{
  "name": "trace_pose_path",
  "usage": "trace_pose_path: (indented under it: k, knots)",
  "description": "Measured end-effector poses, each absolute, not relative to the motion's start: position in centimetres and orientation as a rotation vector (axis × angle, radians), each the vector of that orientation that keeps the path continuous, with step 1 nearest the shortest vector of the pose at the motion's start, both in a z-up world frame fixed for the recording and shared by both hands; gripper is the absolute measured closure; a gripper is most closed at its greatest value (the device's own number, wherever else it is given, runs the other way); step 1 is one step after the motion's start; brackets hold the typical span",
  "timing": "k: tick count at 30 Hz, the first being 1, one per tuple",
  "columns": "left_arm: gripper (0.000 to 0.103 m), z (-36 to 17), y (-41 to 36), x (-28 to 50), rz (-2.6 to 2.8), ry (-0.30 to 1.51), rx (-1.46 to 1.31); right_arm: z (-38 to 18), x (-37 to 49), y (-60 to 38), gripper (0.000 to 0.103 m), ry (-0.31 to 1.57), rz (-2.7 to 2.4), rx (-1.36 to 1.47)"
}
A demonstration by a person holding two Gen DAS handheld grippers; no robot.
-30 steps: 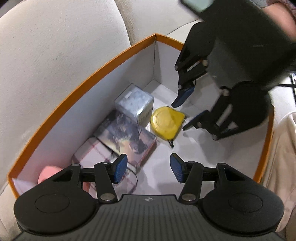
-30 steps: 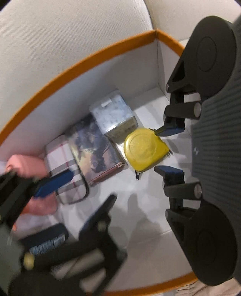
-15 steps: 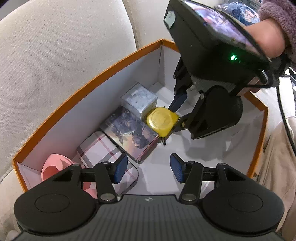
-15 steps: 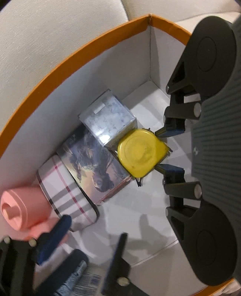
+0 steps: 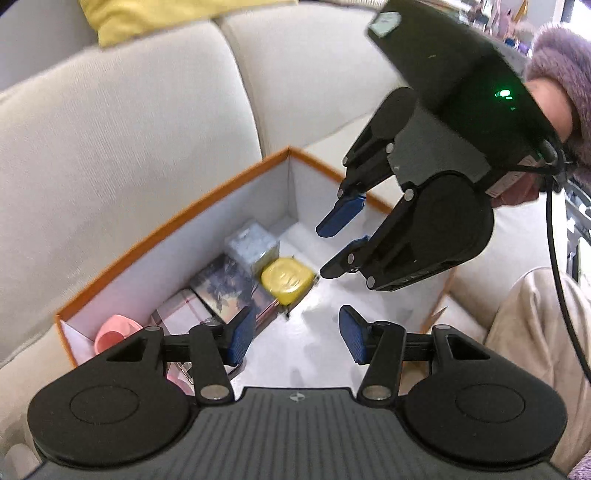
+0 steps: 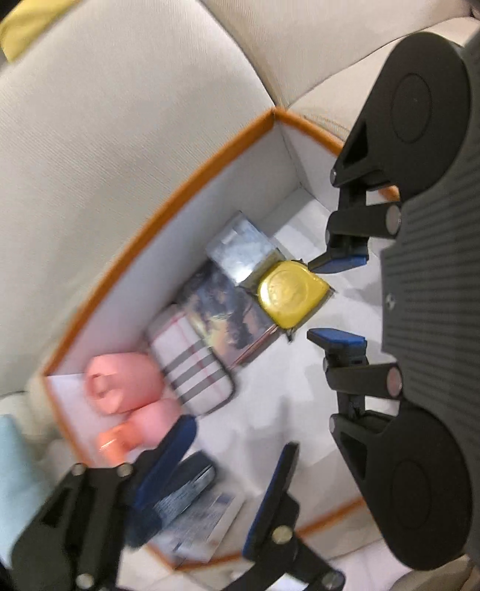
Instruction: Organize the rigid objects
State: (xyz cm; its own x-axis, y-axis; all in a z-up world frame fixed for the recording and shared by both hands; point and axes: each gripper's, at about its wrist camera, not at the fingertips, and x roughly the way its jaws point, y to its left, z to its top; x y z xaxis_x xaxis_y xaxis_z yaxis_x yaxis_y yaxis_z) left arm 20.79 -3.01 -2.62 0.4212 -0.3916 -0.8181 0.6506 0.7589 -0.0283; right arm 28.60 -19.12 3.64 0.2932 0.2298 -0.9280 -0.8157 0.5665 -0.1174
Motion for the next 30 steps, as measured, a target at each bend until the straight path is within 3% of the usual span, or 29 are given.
trace_pose_path:
  k: [3,8,14,22,27,30]
  knots:
    - [0.041,-0.9,-2.6,18.5,-0.641,0.873,0.303,1.3,26.7,-16.8,0.068,0.969,0.747,-0.612]
    - [0.041,1.1,-1.4,13.8,-0.607,0.808,0.304,3.0,22.7,-16.9,0.068,0.869,0.737,-0.470]
    - [0.043,-0.6,0.4,9.0,-0.509,0.823,0.202,4.5,16.4,-19.1,0.068,0.748,0.734,-0.293]
    - [0.043,-7.7,2.9,8.0,-0.297,0.940,0.035,-4.9,11.8,-18.2,0.067,0.828,0.576,-0.093]
    - [0.043,-10.2,3.2,9.3,-0.261,0.970,0.050,-9.7,12.0,-13.9,0.066,0.882,0.466,-0.189]
    - [0.043,-11.2,3.1,10.3,-0.249,0.994,0.057,-10.7,12.5,-12.3,0.061,0.888,0.476,-0.202]
